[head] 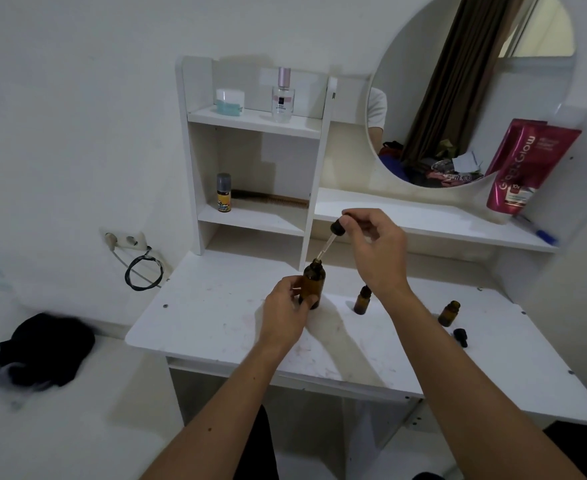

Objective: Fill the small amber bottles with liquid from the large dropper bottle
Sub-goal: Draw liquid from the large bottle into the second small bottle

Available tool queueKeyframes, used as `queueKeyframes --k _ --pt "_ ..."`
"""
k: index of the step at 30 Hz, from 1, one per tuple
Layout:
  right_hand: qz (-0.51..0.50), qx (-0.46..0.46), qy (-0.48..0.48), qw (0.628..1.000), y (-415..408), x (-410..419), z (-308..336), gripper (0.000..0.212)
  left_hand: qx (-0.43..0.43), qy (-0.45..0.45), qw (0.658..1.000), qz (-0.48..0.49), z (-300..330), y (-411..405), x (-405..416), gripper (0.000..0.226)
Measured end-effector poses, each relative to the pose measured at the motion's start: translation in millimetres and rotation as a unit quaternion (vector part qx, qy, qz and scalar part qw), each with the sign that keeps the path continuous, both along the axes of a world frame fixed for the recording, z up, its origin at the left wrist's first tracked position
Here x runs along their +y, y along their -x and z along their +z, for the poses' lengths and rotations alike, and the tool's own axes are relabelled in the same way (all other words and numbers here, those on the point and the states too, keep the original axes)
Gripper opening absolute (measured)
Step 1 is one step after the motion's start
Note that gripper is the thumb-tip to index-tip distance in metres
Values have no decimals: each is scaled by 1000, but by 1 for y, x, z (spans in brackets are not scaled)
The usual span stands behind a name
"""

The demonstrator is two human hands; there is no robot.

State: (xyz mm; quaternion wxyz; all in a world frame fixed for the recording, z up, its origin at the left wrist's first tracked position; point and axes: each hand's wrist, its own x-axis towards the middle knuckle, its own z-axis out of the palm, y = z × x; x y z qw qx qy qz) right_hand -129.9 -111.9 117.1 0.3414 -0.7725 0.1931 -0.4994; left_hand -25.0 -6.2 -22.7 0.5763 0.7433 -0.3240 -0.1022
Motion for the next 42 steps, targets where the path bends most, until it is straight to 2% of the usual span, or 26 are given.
queueKeyframes --k 4,9,14,20,23,27,34,42 --pt "-3 -21 0 1000 20 -4 5 12 2 0 999 37 -1 5 4 48" --pt "-24 -23 -23 999 59 -15 -5 13 -14 -17 999 48 0 21 8 35" --pt "-84 -10 -31 996 102 -36 -23 15 -21 -39 999 -24 -2 58 -5 31" --pt "-128 -2 -56 990 133 -53 -37 13 -34 -51 990 -127 -1 105 -42 49" --pt "-133 1 -50 990 141 -59 -41 10 -33 -57 990 -128 0 120 -60 56" --pt "-151 -5 -53 987 143 -67 -43 21 -37 -72 990 -114 1 129 -83 60" --pt "-150 -13 -50 987 138 -76 -50 8 -80 -57 989 -112 3 126 -109 44" --pt "-139 -10 -34 990 132 -81 -51 9 -82 -48 991 -91 -2 120 -120 27"
